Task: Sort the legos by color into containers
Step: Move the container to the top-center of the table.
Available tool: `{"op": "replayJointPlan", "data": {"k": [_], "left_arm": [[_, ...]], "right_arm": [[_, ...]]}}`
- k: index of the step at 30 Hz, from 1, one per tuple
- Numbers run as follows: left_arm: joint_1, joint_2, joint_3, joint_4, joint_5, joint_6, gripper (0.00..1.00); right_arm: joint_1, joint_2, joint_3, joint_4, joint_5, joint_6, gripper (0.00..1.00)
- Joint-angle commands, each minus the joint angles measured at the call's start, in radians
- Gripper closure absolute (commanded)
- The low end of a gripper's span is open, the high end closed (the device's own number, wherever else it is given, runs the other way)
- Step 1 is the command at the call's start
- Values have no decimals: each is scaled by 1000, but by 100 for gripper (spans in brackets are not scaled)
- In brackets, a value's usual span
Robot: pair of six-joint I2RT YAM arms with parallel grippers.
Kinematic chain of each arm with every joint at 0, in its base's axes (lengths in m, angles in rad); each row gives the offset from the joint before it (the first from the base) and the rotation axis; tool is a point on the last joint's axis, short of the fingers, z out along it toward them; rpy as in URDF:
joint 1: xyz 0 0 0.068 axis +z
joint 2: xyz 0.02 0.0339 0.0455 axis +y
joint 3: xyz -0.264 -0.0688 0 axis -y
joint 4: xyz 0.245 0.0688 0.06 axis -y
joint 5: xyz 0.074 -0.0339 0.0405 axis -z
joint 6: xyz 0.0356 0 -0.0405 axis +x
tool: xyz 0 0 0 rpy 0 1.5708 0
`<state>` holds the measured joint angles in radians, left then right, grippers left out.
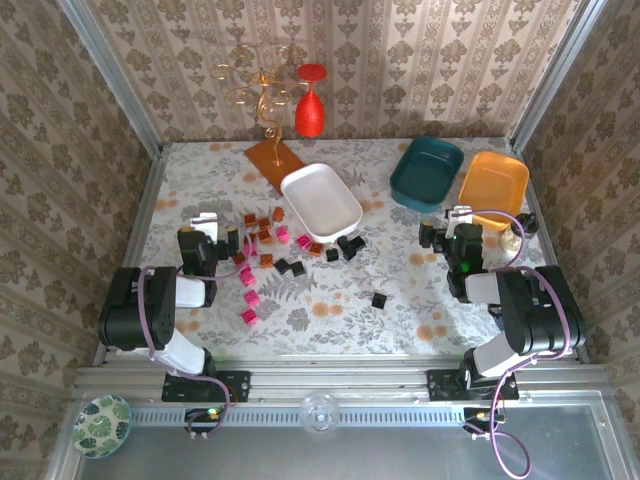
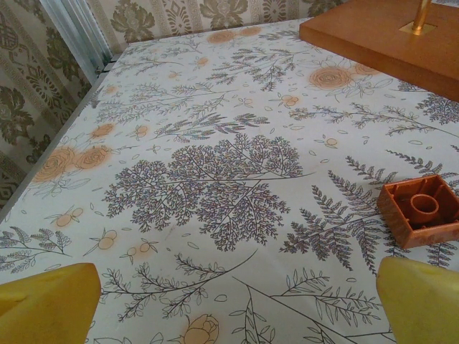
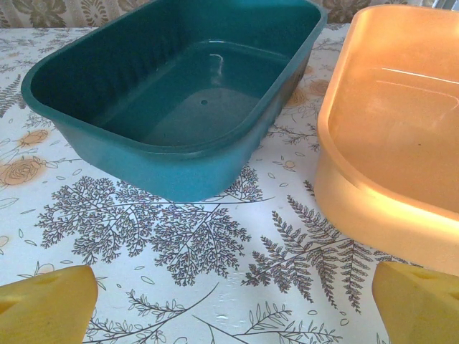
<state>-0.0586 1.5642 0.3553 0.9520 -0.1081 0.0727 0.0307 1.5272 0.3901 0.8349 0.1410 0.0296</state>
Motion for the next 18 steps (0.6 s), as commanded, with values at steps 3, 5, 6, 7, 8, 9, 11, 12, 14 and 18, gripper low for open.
{"op": "replayJointPlan", "data": {"k": [3,5,6,7,8,9,11,12,14,18], "left_arm": [[-3,-4,10,27,7,24,0],[-3,-3,10,27,7,24,0],[-3,-4,10,28,7,24,0],[-3,-3,10,27,8,23,0],[-3,-4,10,26,8,23,0],[-3,-4,11,25,8,24,0],[-1,-3,14,21,12,22,0],[3,-3,17,11,21,22,0],[8,-5,19,5,29,17,0],[57,-8,27,-14,88,-31,0]], "right_arm": [[3,0,16,20,-17,3,0],[3,1,17,20,-17,3,0],[3,1,17,20,-17,4,0],[3,1,17,20,-17,3,0],[3,1,17,20,-17,3,0],[3,1,17,19,-17,3,0],[3,0,17,19,-17,4,0],[3,1,17,20,-17,3,0],[3,1,18,20,-17,4,0],[-6,0,21,13,-33,8,0]]}}
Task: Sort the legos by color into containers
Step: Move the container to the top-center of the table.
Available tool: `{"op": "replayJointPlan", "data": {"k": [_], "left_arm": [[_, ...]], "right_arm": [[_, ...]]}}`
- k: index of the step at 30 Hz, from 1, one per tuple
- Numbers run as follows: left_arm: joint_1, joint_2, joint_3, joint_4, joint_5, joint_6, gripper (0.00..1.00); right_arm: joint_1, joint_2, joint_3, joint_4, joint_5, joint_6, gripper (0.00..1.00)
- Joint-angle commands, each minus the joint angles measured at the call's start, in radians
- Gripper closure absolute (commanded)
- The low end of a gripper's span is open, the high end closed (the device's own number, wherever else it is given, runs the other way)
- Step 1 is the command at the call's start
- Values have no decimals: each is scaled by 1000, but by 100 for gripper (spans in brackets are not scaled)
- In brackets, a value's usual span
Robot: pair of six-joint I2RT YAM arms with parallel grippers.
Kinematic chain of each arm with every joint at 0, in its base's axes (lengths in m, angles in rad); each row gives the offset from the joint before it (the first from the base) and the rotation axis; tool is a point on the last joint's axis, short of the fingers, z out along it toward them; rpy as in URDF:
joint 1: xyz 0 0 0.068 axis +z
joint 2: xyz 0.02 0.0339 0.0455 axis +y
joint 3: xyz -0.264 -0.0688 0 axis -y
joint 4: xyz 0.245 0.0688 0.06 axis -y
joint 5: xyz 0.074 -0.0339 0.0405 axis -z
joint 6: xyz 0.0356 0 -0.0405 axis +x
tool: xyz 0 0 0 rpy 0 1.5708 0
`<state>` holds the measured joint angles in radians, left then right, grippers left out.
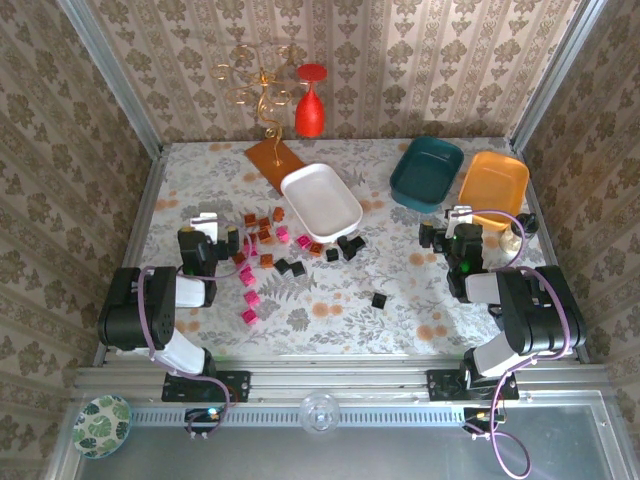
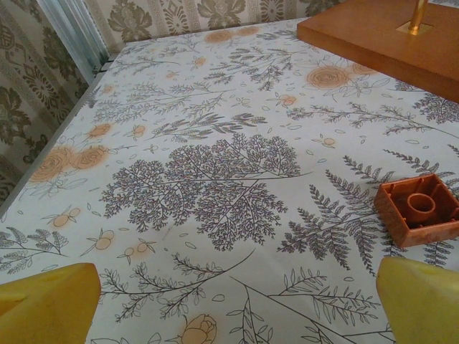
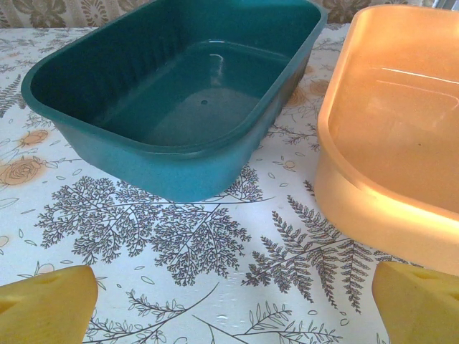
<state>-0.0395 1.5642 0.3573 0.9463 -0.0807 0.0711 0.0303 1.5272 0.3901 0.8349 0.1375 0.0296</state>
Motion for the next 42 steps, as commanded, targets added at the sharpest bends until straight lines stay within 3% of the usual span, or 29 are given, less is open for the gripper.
{"op": "replayJointPlan", "data": {"k": [1,7,12,14,16,20,23,26,28,31,36,42], "left_arm": [[45,-8,21,1,77,-31,0],[47,-27,13,2,40,-46,0],[53,-278,42,-262,-70,-108,0],[66,-380,69,-408,-141,-270,0],[101,-455,78,-507,-62,-378,0],[115,-504,83,-492,203,-472,0],[43,-473,145,-533,306,-540,0],[-127,-421,221,-634,219,-531,3],[-231,-369,262,-677,160,-521,5],[-333,-260,340,-735,113,-509,7],[-408,-38,547,-887,117,-493,12],[-443,172,716,-941,159,-519,18]], "right_arm": [[-6,0,20,13,-30,8,0],[7,-91,19,-60,48,21,0],[11,-331,62,-341,99,130,0],[7,-408,62,-390,82,220,0],[6,-463,83,-465,31,262,0],[21,-482,120,-518,-108,362,0],[125,-430,199,-620,-25,393,0],[262,-316,312,-718,99,354,0],[297,-244,368,-738,142,349,0],[292,-129,475,-781,185,359,0],[259,123,752,-949,145,389,6],[236,149,735,-901,52,455,8]]}}
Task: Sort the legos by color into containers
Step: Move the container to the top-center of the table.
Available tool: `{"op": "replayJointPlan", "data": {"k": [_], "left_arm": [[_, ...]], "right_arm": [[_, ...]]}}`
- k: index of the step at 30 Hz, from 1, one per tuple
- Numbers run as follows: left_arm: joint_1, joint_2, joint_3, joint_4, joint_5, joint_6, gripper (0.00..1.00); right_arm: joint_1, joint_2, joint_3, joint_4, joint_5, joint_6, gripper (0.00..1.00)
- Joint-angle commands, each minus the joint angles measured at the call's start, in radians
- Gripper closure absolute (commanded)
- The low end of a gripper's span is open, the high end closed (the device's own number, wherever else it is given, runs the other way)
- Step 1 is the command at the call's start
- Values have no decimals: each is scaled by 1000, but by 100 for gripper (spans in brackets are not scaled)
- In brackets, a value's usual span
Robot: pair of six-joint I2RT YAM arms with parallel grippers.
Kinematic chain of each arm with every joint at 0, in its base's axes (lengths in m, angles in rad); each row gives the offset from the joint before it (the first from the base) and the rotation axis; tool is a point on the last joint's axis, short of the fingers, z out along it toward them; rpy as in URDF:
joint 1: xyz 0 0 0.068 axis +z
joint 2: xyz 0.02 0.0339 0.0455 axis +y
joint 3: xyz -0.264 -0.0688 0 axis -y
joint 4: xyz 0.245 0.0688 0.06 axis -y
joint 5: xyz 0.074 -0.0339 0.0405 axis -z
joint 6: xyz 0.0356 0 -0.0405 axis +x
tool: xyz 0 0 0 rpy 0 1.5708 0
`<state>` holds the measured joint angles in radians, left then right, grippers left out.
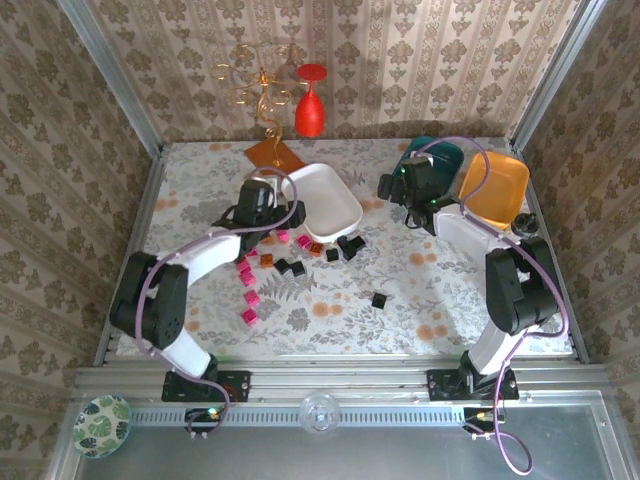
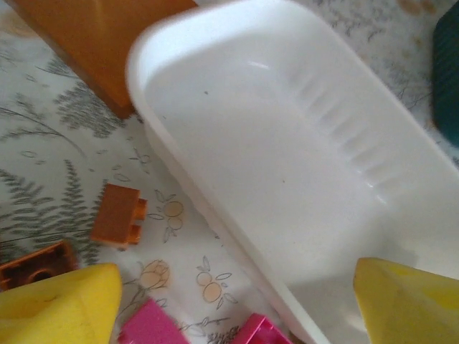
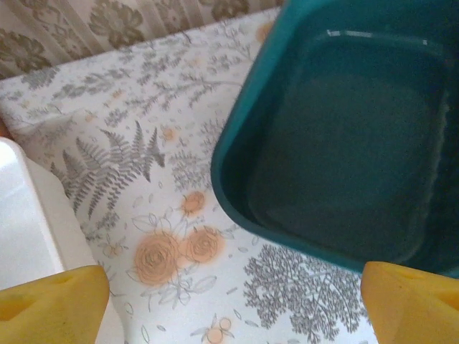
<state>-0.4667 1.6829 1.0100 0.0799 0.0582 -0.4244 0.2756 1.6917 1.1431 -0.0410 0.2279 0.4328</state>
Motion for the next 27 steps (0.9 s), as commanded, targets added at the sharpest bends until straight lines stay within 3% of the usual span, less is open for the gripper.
{"op": "replayJointPlan", "data": {"k": [1,8,14,19,23,27], "left_arm": [[-16,85,91,-77,42,-27,21],[-67,292,317,-138,94,-29,44],[-89,489,633,-256,39,17,50],[-78,645,983,-454,6,93,54],[-74,598,1004,-469,-53,134,46],[-73,449,833,-411,-98,160,38]], "right_arm": [[-15,-20,-27,-21,-52,50,8],[-72,-71,-109,4,-124,57,7],[-109,-70,-128,30,-167,76,7],[-125,54,26,-34,-184,52,8],[-139,188,183,-82,-177,46,8],[-191,320,317,-48,-342,107,8]]}}
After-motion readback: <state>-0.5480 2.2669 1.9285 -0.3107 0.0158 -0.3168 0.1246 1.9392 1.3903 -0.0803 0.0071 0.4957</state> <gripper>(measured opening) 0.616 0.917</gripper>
